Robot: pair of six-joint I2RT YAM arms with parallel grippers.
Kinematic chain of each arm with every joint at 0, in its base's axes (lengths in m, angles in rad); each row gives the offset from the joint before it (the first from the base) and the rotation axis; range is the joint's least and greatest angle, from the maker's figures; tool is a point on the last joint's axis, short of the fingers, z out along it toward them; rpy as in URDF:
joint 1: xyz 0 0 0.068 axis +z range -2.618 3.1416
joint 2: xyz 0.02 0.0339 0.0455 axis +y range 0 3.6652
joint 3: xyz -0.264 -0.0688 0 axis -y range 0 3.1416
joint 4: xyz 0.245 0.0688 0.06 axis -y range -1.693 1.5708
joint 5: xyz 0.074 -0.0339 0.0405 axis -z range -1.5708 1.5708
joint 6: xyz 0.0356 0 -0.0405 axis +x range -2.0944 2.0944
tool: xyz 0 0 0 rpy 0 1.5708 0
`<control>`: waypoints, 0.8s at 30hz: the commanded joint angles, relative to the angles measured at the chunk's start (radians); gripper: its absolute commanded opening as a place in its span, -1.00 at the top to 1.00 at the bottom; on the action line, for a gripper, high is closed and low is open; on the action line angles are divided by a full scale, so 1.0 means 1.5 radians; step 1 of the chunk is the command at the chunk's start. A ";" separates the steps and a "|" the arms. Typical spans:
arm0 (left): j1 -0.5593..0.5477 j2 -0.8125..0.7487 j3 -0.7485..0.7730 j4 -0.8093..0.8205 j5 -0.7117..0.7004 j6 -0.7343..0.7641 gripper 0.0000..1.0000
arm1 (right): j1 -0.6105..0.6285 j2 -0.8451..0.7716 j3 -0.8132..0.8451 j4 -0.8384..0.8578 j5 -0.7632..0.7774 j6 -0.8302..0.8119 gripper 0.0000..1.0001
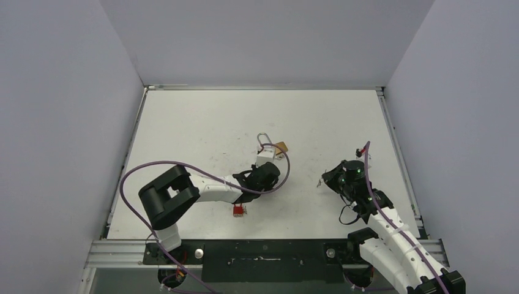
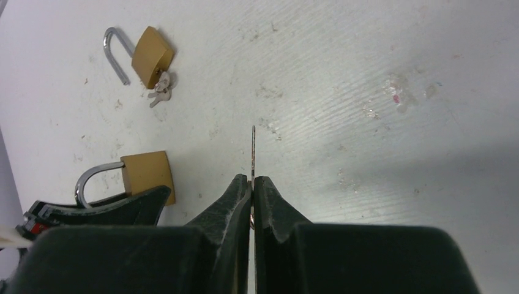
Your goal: Unlock with the key
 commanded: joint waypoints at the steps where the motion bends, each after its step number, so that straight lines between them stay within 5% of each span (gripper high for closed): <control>1: 0.040 -0.074 0.031 0.043 0.084 0.050 1.00 | -0.004 -0.022 -0.006 0.097 -0.083 -0.064 1.00; 6: 0.124 -0.171 0.050 0.029 0.372 0.109 1.00 | -0.003 -0.032 -0.018 0.252 -0.266 -0.136 1.00; 13: 0.187 -0.254 0.208 -0.201 0.638 0.151 1.00 | 0.013 -0.018 -0.021 0.474 -0.505 -0.099 1.00; 19: 0.266 -0.293 0.314 -0.299 0.851 0.096 1.00 | 0.063 -0.035 0.003 0.595 -0.574 -0.049 1.00; 24: 0.304 -0.304 0.349 -0.267 0.999 0.023 1.00 | 0.124 -0.055 0.029 0.628 -0.584 -0.049 1.00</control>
